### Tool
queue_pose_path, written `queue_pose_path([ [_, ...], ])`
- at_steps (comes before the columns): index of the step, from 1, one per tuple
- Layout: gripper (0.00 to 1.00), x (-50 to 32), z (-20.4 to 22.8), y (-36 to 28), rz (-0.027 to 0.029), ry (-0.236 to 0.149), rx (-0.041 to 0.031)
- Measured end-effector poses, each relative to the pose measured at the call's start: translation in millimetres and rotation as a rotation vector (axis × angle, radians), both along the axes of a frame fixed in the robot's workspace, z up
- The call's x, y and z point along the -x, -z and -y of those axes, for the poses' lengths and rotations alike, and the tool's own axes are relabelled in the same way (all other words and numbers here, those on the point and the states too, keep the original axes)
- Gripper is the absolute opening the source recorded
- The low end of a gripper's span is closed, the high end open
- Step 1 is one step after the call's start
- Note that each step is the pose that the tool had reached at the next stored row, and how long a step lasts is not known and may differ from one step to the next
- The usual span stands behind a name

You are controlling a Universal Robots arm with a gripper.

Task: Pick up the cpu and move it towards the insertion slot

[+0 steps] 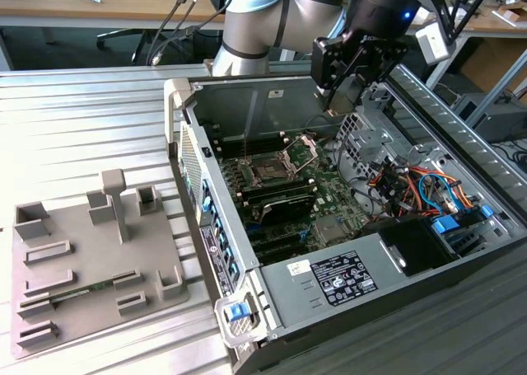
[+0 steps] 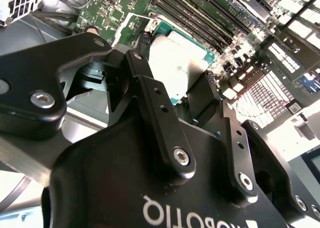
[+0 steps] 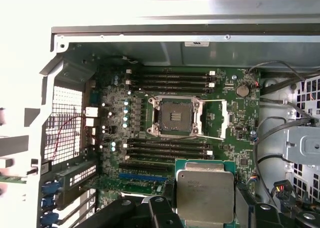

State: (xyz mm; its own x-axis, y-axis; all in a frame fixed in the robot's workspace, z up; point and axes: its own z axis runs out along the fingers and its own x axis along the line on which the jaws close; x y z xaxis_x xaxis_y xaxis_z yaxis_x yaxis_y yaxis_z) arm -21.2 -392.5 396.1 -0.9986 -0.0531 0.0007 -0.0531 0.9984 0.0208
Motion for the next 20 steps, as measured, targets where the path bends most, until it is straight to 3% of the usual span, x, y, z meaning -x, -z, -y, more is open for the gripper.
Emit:
queue_pose_path([
  [20,0.55,0.0,-1.3,3.6,0.0000,0.000,0.0000],
])
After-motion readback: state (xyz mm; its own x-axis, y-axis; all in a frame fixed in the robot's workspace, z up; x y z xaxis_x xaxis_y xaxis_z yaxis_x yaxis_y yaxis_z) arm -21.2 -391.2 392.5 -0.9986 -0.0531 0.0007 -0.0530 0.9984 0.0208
